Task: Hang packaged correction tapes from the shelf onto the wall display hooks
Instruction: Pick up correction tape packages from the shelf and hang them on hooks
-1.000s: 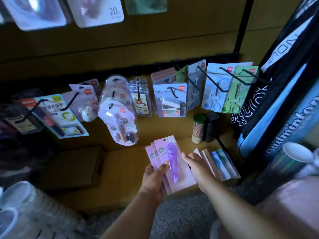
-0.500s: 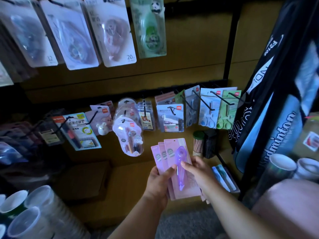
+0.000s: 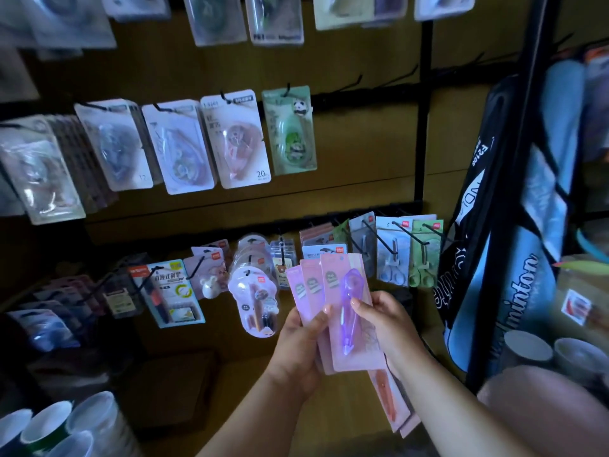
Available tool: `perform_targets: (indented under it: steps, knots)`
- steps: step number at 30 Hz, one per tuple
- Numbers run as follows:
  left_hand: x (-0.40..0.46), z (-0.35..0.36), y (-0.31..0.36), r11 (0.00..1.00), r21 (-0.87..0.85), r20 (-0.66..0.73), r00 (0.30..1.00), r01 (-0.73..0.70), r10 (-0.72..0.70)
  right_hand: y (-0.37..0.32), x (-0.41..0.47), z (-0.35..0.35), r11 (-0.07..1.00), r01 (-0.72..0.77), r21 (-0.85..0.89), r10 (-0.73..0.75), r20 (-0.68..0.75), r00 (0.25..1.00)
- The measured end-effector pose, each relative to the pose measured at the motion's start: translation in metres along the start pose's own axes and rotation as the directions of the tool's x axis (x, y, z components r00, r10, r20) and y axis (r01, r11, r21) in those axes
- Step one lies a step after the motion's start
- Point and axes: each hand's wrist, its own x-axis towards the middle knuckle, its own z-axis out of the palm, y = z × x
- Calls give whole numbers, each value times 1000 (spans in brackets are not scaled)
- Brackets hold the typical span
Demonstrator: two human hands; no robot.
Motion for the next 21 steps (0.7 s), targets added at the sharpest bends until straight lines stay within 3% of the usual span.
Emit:
perform_targets:
  steps: [10, 21]
  knots:
    - [8, 31, 70, 989, 92, -62, 990, -118, 124, -76, 20, 11, 983, 169, -72, -170, -13, 985]
    - [36, 54, 134, 951, 159, -71, 958, -264, 278, -177, 73, 27, 890, 446, -97, -450, -29, 892]
